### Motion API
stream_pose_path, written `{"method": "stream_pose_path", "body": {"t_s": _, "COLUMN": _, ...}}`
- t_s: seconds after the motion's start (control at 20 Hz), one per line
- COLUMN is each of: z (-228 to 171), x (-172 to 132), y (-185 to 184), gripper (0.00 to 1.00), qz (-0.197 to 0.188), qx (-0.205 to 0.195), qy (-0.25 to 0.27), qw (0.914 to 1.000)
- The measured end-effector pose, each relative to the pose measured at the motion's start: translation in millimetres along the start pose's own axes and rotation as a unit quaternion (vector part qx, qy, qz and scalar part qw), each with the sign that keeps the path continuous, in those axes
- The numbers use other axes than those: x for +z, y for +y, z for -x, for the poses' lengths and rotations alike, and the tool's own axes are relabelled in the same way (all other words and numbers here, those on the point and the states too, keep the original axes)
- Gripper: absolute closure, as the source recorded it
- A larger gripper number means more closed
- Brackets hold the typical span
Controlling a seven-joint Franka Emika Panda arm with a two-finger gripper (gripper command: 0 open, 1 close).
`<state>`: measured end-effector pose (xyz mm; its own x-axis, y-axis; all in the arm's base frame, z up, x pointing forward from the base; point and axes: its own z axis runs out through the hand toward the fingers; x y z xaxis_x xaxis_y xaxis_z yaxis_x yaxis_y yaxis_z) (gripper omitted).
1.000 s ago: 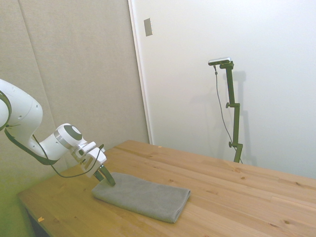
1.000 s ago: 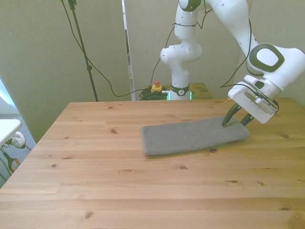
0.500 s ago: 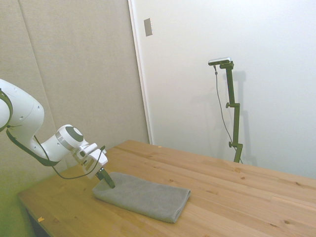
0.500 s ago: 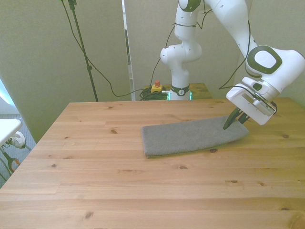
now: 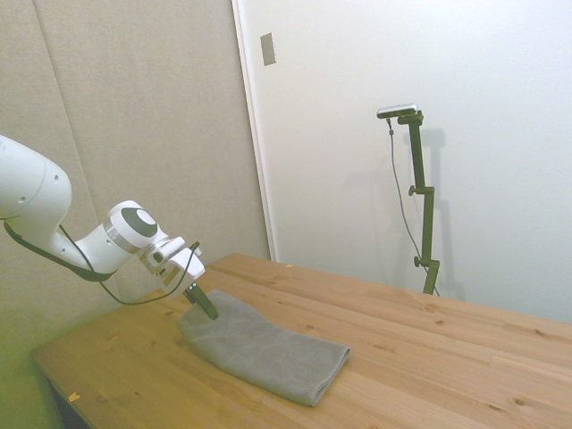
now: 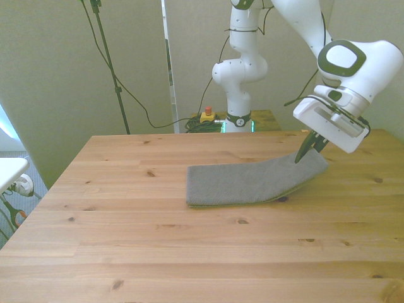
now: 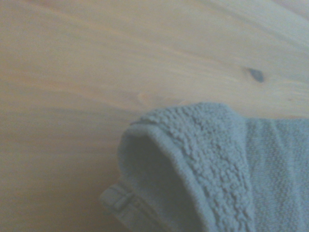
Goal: Fold the towel
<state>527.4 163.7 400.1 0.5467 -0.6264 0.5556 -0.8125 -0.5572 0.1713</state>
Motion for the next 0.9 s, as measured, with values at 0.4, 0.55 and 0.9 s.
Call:
{"method": "stream_pose_path", "body": {"t_s": 0.4, "z": -90, "x": -15, "y": 53, "gripper": 1.00, "qz": -0.035, "qx": 0.060, "qy": -0.034, "qw": 0.9970}}
{"method": "stream_pose_path", "body": {"t_s": 0.55, "z": -110, "x": -6, "y": 78, "gripper": 1.00, "qz": -0.044, "qx": 0.077, "qy": -0.045, "qw": 0.9950}}
{"method": "stream_pose_path", "body": {"t_s": 0.9, "z": -161, "x": 39, "y": 136, "gripper": 1.00, "qz": -0.068, "qx": 0.131, "qy": -0.080, "qw": 0.9858}}
